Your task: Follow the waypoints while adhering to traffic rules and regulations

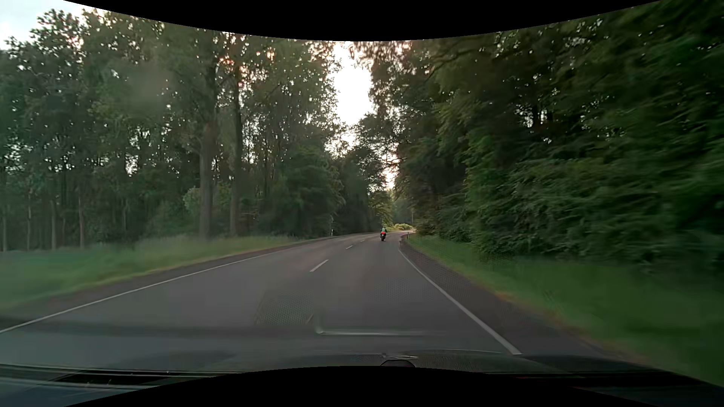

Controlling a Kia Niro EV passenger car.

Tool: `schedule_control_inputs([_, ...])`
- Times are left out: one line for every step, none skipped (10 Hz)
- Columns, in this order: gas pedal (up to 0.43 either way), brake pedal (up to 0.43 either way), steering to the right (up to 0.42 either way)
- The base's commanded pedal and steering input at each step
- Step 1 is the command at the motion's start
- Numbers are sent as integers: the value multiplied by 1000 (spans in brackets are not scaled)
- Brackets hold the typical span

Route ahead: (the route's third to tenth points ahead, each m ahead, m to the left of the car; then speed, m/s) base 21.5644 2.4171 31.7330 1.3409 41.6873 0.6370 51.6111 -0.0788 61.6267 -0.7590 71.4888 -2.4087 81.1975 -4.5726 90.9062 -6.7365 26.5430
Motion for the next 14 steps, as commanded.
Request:
schedule_control_inputs([571,0,16])
schedule_control_inputs([571,0,15])
schedule_control_inputs([571,0,15])
schedule_control_inputs([571,0,16])
schedule_control_inputs([571,0,15])
schedule_control_inputs([571,0,15])
schedule_control_inputs([571,0,15])
schedule_control_inputs([571,0,14])
schedule_control_inputs([571,0,11])
schedule_control_inputs([571,0,9])
schedule_control_inputs([571,0,9])
schedule_control_inputs([571,0,9])
schedule_control_inputs([571,0,9])
schedule_control_inputs([571,0,10])
